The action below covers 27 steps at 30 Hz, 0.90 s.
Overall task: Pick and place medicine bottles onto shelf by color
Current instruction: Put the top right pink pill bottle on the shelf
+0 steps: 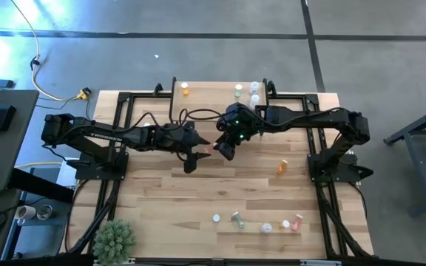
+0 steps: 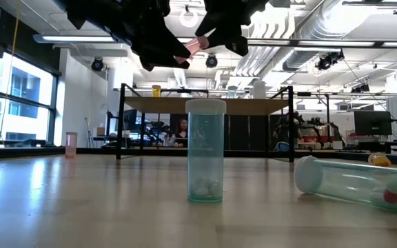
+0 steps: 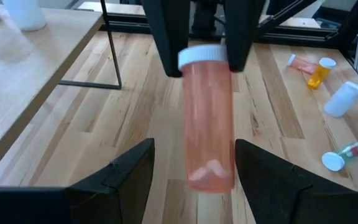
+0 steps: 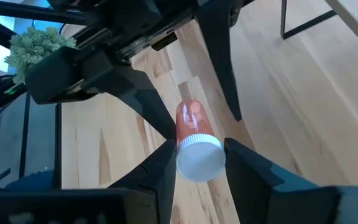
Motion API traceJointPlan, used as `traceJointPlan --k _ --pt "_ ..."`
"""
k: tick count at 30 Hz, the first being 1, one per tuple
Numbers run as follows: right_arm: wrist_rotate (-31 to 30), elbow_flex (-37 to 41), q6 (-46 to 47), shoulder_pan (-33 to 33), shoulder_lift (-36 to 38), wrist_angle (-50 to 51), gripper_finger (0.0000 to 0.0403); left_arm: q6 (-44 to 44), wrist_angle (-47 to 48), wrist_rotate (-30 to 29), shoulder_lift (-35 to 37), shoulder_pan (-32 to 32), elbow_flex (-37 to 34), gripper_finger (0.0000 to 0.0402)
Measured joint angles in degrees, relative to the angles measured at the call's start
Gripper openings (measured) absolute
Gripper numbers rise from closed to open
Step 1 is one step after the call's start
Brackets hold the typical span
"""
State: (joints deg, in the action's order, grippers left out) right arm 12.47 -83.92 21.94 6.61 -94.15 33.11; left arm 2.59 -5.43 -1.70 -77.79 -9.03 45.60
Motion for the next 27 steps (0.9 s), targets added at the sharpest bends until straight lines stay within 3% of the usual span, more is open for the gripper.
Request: traceJointPlan --k 15,27 --pt "-0.04 0.00 -1.37 0.09 0.00 -0.12 0.0114 0.26 -0.43 0.01 -0.01 0.01 0.00 0.0209" --pt "-0.09 0.00 -1.45 0.09 0.00 -0.21 0.0114 0.24 -0.58 0.01 0.01 -0.01 0.00 0.0127"
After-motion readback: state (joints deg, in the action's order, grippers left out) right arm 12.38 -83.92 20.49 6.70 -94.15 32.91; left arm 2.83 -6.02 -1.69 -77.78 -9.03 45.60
